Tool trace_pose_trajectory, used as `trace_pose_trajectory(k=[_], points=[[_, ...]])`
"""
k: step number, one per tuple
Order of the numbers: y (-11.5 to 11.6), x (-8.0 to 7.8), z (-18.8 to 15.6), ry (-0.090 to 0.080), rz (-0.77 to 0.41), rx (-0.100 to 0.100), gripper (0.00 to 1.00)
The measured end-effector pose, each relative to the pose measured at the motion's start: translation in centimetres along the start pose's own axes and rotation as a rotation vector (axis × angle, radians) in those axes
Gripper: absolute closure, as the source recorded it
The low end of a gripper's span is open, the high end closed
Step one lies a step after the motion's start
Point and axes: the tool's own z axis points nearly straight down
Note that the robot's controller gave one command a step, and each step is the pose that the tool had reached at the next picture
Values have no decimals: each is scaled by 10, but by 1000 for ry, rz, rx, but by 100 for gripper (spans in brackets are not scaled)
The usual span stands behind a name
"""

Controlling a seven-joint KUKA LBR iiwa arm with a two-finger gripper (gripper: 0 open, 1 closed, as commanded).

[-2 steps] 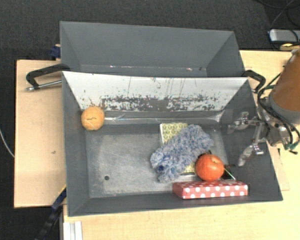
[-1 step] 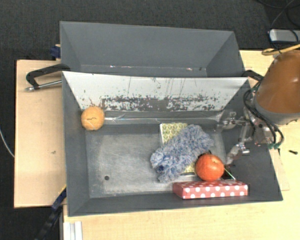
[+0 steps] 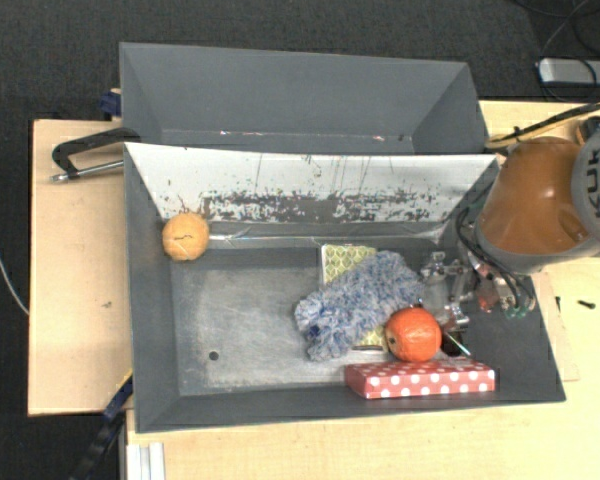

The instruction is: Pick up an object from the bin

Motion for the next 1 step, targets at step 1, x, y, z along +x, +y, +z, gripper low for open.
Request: trace_pose_trajectory(k=[1], points=[[0, 0, 0, 0, 0, 0, 100]])
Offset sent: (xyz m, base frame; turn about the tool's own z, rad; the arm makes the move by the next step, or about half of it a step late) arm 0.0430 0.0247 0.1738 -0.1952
